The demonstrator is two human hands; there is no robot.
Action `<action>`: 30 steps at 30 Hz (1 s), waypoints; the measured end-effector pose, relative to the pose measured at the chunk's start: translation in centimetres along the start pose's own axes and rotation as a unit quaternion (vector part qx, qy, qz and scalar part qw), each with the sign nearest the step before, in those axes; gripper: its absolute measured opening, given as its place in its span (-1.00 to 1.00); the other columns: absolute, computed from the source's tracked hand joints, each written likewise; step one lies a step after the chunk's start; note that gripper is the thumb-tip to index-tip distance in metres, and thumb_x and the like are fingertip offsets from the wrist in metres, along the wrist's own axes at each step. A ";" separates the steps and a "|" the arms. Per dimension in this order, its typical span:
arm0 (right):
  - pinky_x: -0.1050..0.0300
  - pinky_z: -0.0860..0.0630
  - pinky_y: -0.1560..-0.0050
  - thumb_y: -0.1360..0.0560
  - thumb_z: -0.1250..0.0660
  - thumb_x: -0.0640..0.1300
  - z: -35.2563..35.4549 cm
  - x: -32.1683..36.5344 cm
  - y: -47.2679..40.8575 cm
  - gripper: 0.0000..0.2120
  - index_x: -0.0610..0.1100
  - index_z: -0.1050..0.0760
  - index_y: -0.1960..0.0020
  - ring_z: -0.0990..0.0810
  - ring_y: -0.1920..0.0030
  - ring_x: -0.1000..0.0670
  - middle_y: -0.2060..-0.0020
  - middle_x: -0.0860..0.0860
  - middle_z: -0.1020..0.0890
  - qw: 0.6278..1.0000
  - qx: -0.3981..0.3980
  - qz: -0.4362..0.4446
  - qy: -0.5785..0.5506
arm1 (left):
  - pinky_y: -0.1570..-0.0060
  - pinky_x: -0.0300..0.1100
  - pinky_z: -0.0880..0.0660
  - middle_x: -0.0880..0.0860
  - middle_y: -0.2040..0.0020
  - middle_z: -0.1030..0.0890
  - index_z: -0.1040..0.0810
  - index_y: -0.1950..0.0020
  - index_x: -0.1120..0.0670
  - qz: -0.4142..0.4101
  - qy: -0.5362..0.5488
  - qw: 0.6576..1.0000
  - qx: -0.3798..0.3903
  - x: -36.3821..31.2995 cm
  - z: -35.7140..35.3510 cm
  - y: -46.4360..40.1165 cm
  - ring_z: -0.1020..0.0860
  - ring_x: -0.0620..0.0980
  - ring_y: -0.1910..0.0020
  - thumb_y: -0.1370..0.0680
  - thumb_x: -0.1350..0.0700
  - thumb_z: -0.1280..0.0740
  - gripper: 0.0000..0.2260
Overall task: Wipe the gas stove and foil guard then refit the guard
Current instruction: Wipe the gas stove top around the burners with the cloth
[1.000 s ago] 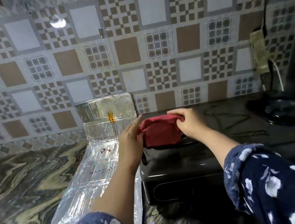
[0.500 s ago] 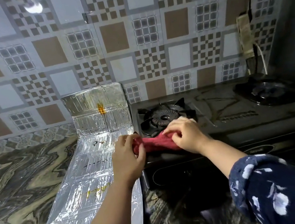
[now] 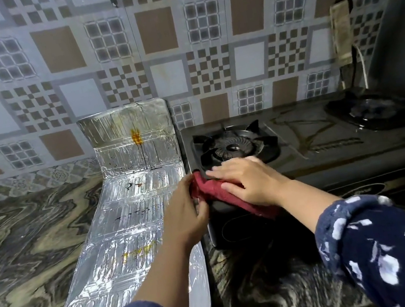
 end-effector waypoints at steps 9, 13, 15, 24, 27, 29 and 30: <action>-0.15 0.23 -0.51 -0.65 0.04 0.03 -3.9 1.6 -0.5 -0.53 0.02 -0.06 -0.54 0.08 -0.54 0.12 -0.53 0.17 -0.10 0.998 0.059 -0.002 0.037 | -0.15 -0.12 -0.42 -0.02 -0.35 -0.47 -0.23 -0.47 -0.01 0.011 -0.023 0.997 0.066 2.3 -1.3 -0.2 -0.47 -0.02 -0.28 -0.50 -0.17 -0.12 -0.44; -0.17 0.32 -0.48 -0.64 0.06 0.03 -3.5 0.2 0.2 -0.51 -0.05 -0.06 -0.54 0.20 -0.54 0.08 -0.55 0.10 -0.05 0.994 0.026 -0.092 0.051 | -0.38 -0.03 -0.29 -0.03 -0.52 -0.24 -0.16 -0.52 -0.03 0.005 -0.076 0.991 0.107 1.9 -1.7 -0.3 -0.27 -0.04 -0.46 -0.48 -0.23 0.01 -0.37; -0.12 0.36 -0.47 -0.62 0.07 -0.01 -3.5 -0.1 0.7 -0.50 -0.06 -0.03 -0.55 0.20 -0.53 0.11 -0.55 0.10 -0.02 0.993 0.013 -0.116 0.020 | -0.44 0.09 -0.20 -0.05 -0.55 -0.12 -0.10 -0.54 -0.04 0.009 -0.108 0.985 0.133 2.0 -2.1 -0.3 -0.14 -0.08 -0.51 -0.46 -0.27 0.10 -0.32; -0.13 0.38 -0.47 -0.58 0.12 -0.10 -4.3 3.4 -0.6 -0.50 -0.01 -0.15 -0.52 0.08 -0.53 0.16 -0.53 0.12 -0.10 0.992 0.073 -0.091 -0.054 | -0.46 0.20 -0.04 -0.06 -0.56 -0.09 -0.02 -0.55 -0.06 0.002 -0.144 0.977 0.158 2.3 -2.6 -0.1 -0.09 -0.09 -0.53 -0.52 -0.22 0.16 -0.39; -0.16 0.30 -0.49 -0.63 0.07 -0.12 -4.1 2.3 -0.8 -0.54 0.00 -0.11 -0.53 0.09 -0.53 0.16 -0.55 0.12 -0.03 0.985 0.147 -0.085 -0.017 | -0.47 0.18 0.00 -0.07 -0.56 -0.06 -0.01 -0.55 -0.05 -0.002 -0.155 0.974 0.166 2.3 -2.5 -0.3 -0.06 -0.10 -0.53 -0.51 -0.22 0.15 -0.38; -0.14 0.23 -0.49 -0.64 0.03 -0.04 -3.8 1.5 -0.6 -0.54 0.03 -0.09 -0.53 0.08 -0.53 0.16 -0.55 0.12 -0.02 0.985 0.157 -0.064 0.017 | -0.47 0.17 0.04 -0.07 -0.57 -0.03 0.01 -0.56 -0.04 -0.006 -0.165 0.971 0.175 2.4 -2.6 -0.5 -0.03 -0.11 -0.53 -0.51 -0.22 0.14 -0.37; -0.14 0.20 -0.50 -0.64 0.03 0.00 -3.8 1.3 -0.5 -0.54 0.04 -0.08 -0.53 0.07 -0.53 0.17 -0.55 0.12 -0.03 0.987 0.145 -0.053 0.033 | -0.47 0.17 0.05 -0.07 -0.57 -0.02 0.02 -0.56 -0.04 -0.007 -0.169 0.969 0.178 2.4 -2.6 -0.5 -0.02 -0.11 -0.53 -0.51 -0.22 0.14 -0.37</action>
Point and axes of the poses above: each hand's wrist, its own y-axis away from the middle knuckle, its own z-axis out of the back of the hand, x = y × z, the point moved 8 cm from there along -y, towards the middle knuckle
